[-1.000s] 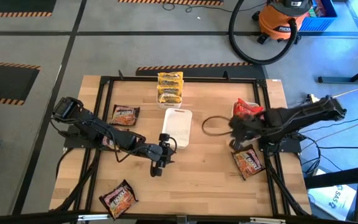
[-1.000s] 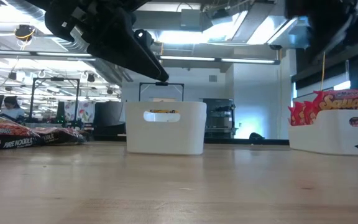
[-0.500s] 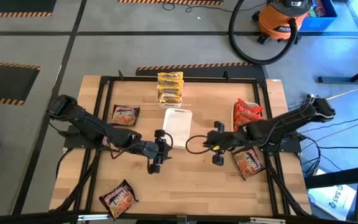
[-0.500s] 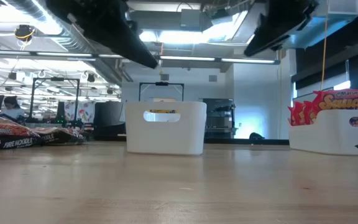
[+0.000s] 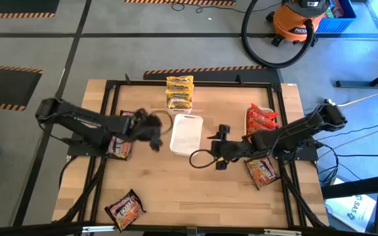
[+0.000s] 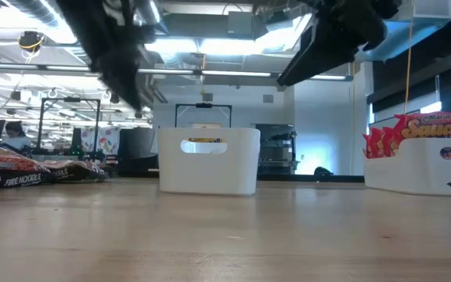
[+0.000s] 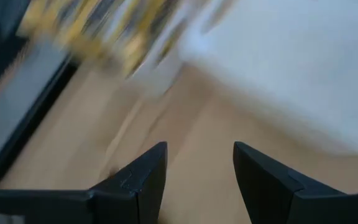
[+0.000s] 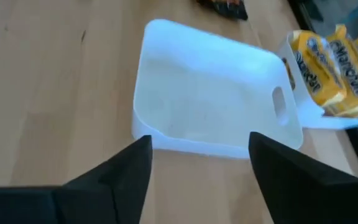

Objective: Sort Maruchan noodles
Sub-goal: Put the black noodle pack into the bottom left white bin

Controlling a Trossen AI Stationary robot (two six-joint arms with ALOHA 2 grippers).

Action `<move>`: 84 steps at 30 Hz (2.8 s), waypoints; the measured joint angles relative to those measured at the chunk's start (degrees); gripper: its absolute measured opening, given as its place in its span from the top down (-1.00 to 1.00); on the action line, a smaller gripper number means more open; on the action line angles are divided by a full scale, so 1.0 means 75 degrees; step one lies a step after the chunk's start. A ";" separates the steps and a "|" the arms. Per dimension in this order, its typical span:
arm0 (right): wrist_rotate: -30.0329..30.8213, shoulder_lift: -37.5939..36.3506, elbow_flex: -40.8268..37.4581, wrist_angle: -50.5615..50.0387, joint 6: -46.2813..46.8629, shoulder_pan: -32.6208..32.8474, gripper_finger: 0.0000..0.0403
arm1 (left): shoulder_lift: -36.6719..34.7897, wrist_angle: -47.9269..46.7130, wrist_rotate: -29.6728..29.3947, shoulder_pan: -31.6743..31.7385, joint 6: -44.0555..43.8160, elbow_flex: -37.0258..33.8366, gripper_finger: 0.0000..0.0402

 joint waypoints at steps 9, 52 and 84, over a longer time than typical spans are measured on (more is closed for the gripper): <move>-0.0095 -0.0067 -0.1810 0.3353 -0.1215 -0.0006 -0.25 | 0.0230 -0.1462 0.1679 0.2692 -0.0133 -0.0006 0.11; -0.4776 -0.0607 -0.3671 0.6581 -0.1884 -0.1534 -0.24 | 0.2447 -0.1371 0.4077 0.2172 0.0366 0.0037 0.11; -0.3986 -0.0607 -0.3665 0.6313 -0.2160 -0.1552 -0.24 | 0.0781 -0.1634 0.5067 0.4951 0.2887 0.0367 0.09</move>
